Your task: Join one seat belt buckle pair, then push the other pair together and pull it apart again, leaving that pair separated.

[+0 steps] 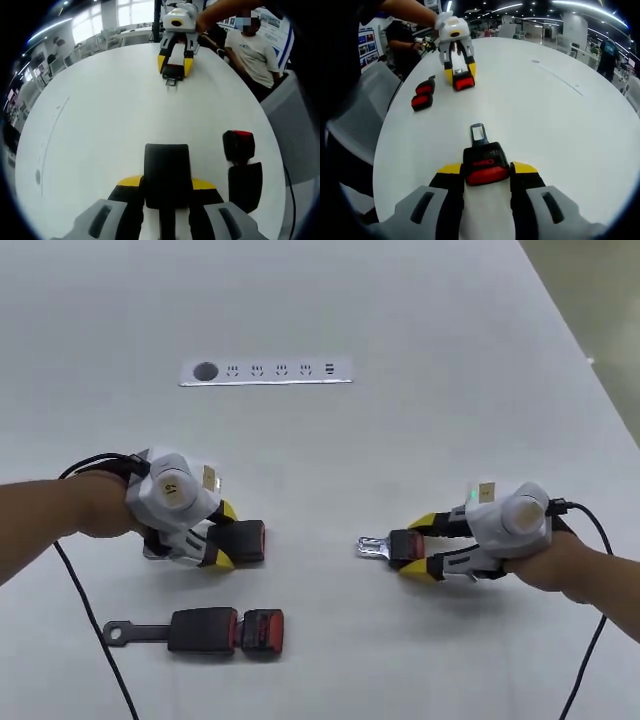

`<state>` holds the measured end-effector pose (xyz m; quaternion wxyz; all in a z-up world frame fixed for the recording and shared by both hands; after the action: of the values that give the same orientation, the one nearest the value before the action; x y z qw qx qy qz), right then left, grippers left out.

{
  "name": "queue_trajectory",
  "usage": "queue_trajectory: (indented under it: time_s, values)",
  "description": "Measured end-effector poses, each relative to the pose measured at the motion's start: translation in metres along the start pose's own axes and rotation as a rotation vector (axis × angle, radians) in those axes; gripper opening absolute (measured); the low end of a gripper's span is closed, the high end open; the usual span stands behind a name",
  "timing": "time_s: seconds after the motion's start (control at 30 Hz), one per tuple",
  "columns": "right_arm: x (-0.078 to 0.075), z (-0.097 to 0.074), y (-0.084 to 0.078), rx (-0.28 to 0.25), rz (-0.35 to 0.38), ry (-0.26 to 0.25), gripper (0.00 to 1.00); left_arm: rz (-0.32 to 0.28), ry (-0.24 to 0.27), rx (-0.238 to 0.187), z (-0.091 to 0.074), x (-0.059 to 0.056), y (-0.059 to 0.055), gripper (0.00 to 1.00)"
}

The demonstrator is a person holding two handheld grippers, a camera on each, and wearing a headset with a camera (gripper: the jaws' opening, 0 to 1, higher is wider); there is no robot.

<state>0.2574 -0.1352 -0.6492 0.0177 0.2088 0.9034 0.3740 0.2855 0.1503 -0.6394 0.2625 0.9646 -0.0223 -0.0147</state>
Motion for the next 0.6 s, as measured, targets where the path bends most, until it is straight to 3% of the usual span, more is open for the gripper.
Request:
queue_trajectory:
  time_s: [0.23, 0.3, 0.33, 0.4, 0.43, 0.5, 0.6]
  values:
    - [0.000, 0.000, 0.001, 0.008, 0.014, 0.003, 0.35, 0.010, 0.002, 0.032, 0.000, -0.002, 0.004, 0.35]
    - [0.002, 0.001, 0.002, 0.030, -0.025, -0.011, 0.35, -0.009, 0.007, 0.039, 0.000, -0.002, 0.005, 0.35]
    - [0.003, 0.000, 0.005, 0.016, -0.071, -0.027, 0.35, -0.014, 0.014, 0.054, -0.002, -0.002, 0.004, 0.36]
    - [0.004, -0.002, 0.008, -0.017, -0.046, -0.043, 0.36, -0.027, 0.031, 0.068, -0.004, -0.002, 0.003, 0.38]
    - [0.002, -0.003, 0.013, -0.057, -0.010, -0.063, 0.39, -0.035, 0.034, 0.053, -0.007, -0.003, 0.005, 0.41]
    - [0.000, -0.007, 0.019, -0.071, 0.000, -0.104, 0.49, -0.163, 0.065, -0.012, -0.013, -0.002, 0.009, 0.47]
    - [0.000, -0.012, 0.028, -0.100, 0.046, -0.146, 0.58, -0.240, 0.143, -0.042, -0.025, 0.004, 0.010, 0.57]
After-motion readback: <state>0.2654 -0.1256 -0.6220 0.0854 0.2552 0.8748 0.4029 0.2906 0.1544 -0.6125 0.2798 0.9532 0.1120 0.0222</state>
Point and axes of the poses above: the centre of the closed fingertips' face, and the gripper's own axes: z roughly forward along the fingers, x roughly to its left, y roughly out of its top, the point moved 6 cm from there along -z, roughly backward along the fingers, and after that the axes turned 3 degrees about z, right-handed, at the moved point
